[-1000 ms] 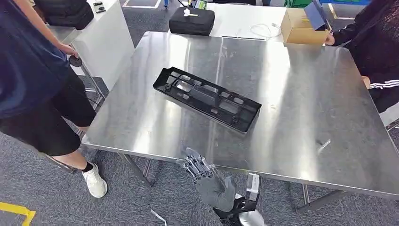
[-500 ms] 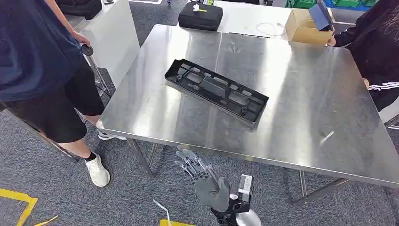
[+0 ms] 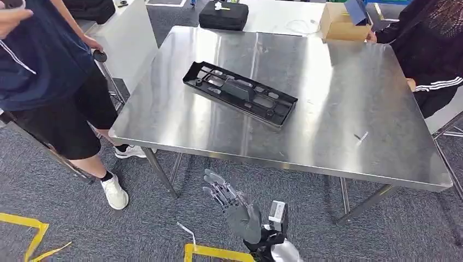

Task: Take the parts from the cabinet and place them on the table.

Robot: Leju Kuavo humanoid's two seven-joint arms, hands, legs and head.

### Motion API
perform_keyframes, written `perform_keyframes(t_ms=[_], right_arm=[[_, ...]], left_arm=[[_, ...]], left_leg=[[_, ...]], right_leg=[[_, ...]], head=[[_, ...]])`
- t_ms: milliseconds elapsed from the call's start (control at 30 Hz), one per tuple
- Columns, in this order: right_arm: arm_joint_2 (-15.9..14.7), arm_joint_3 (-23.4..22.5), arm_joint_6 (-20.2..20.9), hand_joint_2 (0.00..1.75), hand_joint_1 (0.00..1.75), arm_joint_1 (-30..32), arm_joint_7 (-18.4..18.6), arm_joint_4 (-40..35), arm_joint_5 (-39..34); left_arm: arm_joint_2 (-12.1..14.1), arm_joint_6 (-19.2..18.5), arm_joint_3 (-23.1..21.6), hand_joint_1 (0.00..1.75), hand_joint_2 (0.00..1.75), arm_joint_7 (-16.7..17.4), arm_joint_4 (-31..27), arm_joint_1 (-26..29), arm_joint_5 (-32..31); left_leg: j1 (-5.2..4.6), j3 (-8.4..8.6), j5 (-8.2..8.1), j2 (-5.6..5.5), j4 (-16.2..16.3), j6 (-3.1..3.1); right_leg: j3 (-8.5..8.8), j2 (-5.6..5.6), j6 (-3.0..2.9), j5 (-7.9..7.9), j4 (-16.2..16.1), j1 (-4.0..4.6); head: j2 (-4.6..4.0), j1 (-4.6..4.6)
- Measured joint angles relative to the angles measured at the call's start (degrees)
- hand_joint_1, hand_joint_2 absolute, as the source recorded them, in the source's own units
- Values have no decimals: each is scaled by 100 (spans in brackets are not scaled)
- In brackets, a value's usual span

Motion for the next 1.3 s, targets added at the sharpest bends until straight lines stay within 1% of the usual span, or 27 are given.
perform_keyframes(t_ms=[33, 100, 133, 167, 267, 300, 333, 367, 433, 500, 533, 600, 633, 667, 700, 800, 833, 867, 933, 967, 1000, 1067, 1100, 1133, 1167, 1200, 1300], right_arm=[[2, 4, -73, 0, 0, -24, 35, 99, 42], [24, 6, -165, 0, 0, -81, 20, 388, 72], [37, 7, -171, 0, 0, -114, -2, 485, 87], [46, 7, -176, 0, 0, -149, -17, 553, 92], [79, 15, -178, 0, 0, -220, -37, 737, 98], [74, 17, -182, 0, 0, -219, -39, 795, 100], [72, 20, -214, 0, 0, -225, -12, 843, 98], [74, 24, -296, 0, 0, -237, 117, 896, 100], [101, 24, -609, 0, 0, -352, 425, 1270, 201], [138, -16, -825, 0, 0, -522, 488, 2008, 273], [160, -48, -902, 0, 0, -585, 510, 2402, 286], [188, -155, -1232, 0, 0, -675, 744, 3159, 365], [195, -199, -1507, 0, 0, -706, 965, 3496, 446], [194, -227, -1748, 0, 0, -740, 1210, 3804, 494], [186, -267, -1896, 0, 0, -758, 1407, 4051, 527], [120, -350, -2365, 0, 0, -636, 2068, 4776, 651], [88, -356, -2526, 0, 0, -561, 2313, 4981, 705], [65, -356, -2644, 0, 0, -505, 2506, 5110, 758], [17, -358, -2818, 0, 0, -378, 2858, 5333, 776], [-17, -369, -2888, 0, 0, -317, 3070, 5452, 739], [-42, -391, -2947, 0, 0, -242, 3264, 5552, 714], [-116, -444, -3002, 0, 0, -102, 3371, 5692, 695], [-140, -450, -3013, 0, 0, -61, 3393, 5744, 690], [-160, -455, -3030, 0, 0, -43, 3414, 5781, 688], [-181, -463, -3037, 0, 0, -35, 3427, 5811, 690], [-186, -470, -3039, 0, 0, -37, 3434, 5836, 690], [-199, -490, -3043, 0, 0, -27, 3465, 5914, 690]], left_arm=[[0, 0, 0, 0, 0, 9, 0, -1, 0], [2, 0, 0, 0, 0, 11, 0, -8, -7], [2, 0, 0, 0, 0, 11, 0, -19, -7], [-13, 0, 0, 0, 0, 11, 4, -38, -9], [-2, 0, 0, 0, 0, 11, 7, -33, -9], [-4, 2, 0, 0, 0, 13, 7, -26, -9], [-4, 4, 0, 0, 0, 13, 9, -35, -11], [-2, 13, 0, 0, 0, 17, 9, -38, -11], [0, 61, 0, 0, 0, 72, 9, -36, -15], [-7, 92, 0, 0, 0, 81, 9, -38, -11], [-7, 94, 0, 0, 0, 81, 9, -37, -7], [-13, 68, 0, 0, 0, 44, 9, -30, 2], [-20, 52, 0, 0, 0, 4, 11, -30, 2], [-24, 15, 0, 0, 0, -26, 13, -31, -2], [-24, -13, 0, 0, 0, -46, 15, -30, -15], [-24, -39, -2, 0, 0, -77, 20, -18, -65], [-22, -35, -2, 0, 0, -85, 20, -2, -68], [-11, -28, -2, 0, 0, -92, 20, 8, -68], [-9, -22, -2, 0, 0, -98, 22, 21, -70], [-2, -22, -2, 0, 0, -105, 22, 18, -87], [0, -24, -4, 0, 0, -112, 22, 19, -116], [4, -31, -7, 0, 0, -114, 22, 21, -122], [7, -31, -9, 0, 0, -114, 22, 21, -127], [9, -31, -11, 0, 0, -114, 22, 15, -129], [0, -31, -13, 0, 0, -116, 24, -4, -129], [4, -37, -20, 0, 0, -118, 28, -17, -131], [22, -31, -22, 0, 0, -122, 31, -8, -135]], left_leg=[[15, 118, 164, 1, -78, -6], [67, 709, 540, 4, -891, -21], [98, 1067, 579, 2, -1418, -35], [58, 1211, 439, -36, -1682, -39], [-7, 1077, 520, -57, -1648, 106], [-14, 981, 594, -43, -1692, 202], [0, 956, 656, -2, -1702, 268], [-8, 876, 719, -9, -1704, 326], [-21, 712, 851, 15, -1700, 369], [-41, 553, 992, 32, -1695, 378], [-42, 475, 1052, 31, -1690, 376], [-42, 334, 1180, 21, -1687, 355], [-42, 290, 1230, 13, -1687, 334], [-58, 258, 1281, 8, -1679, 299], [-72, 230, 1332, 12, -1674, 265], [-56, 242, 1515, 19, -1768, 164], [-29, 188, 1468, 6, -1729, 130], [-29, 129, 1187, -7, -1595, 109], [-16, -55, 431, -18, -822, 66], [-15, -148, 199, -19, -378, 37], [-8, -182, 136, -19, -24, 11], [44, 83, 461, -15, -106, -21], [83, 396, 647, -14, -480, -42], [117, 762, 715, -15, -981, -73], [140, 1047, 541, -33, -1465, -117], [68, 1172, 511, -87, -1717, -92], [2, 1083, 574, -86, -1719, 36]], right_leg=[[-74, 1, 21, 36, 22, -1], [-199, 7, 65, 87, 98, -24], [-244, 7, 91, 102, 151, -24], [-317, 11, 128, 126, 193, 19], [-358, 9, 286, 239, 178, -1], [-390, 15, 353, 288, 174, 16], [-445, 19, 339, 181, 259, -26], [-582, 19, 274, -87, 476, -13], [-835, 23, 162, -679, 1331, -6], [-935, 24, 205, -881, 1984, -6], [-828, 24, 258, -806, 1964, -5], [-238, 24, 380, -483, 1233, -4], [105, 23, 377, -417, 750, 0], [504, 22, 313, -471, 205, 33], [673, 18, 275, -545, -118, 82], [534, 20, 190, -456, -89, 101], [488, 5, 130, -351, -134, -43], [421, -17, 83, -295, -131, -13], [290, -21, 8, -180, -128, -3], [225, -30, 14, -123, -121, 2], [179, -54, 27, -68, -106, 5], [16, -66, 83, 23, -42, -6], [-70, -62, 117, 45, 5, -28], [-136, -50, 151, 67, 50, -36], [-204, -45, 198, 95, 89, -20], [-267, -49, 254, 135, 106, -12], [-307, -44, 413, 269, 74, -37]], head=[[0, -2], [0, -5], [0, -2], [0, -16], [0, 17], [0, 11], [0, 9], [0, 26], [0, 50], [0, 46], [0, 48], [0, 50], [0, 55], [2, 50], [0, 50], [0, 26], [0, 28], [0, 17], [0, -7], [0, -9], [0, -5], [0, -7], [0, -7], [2, -9], [2, -18], [2, -16], [0, 9]])
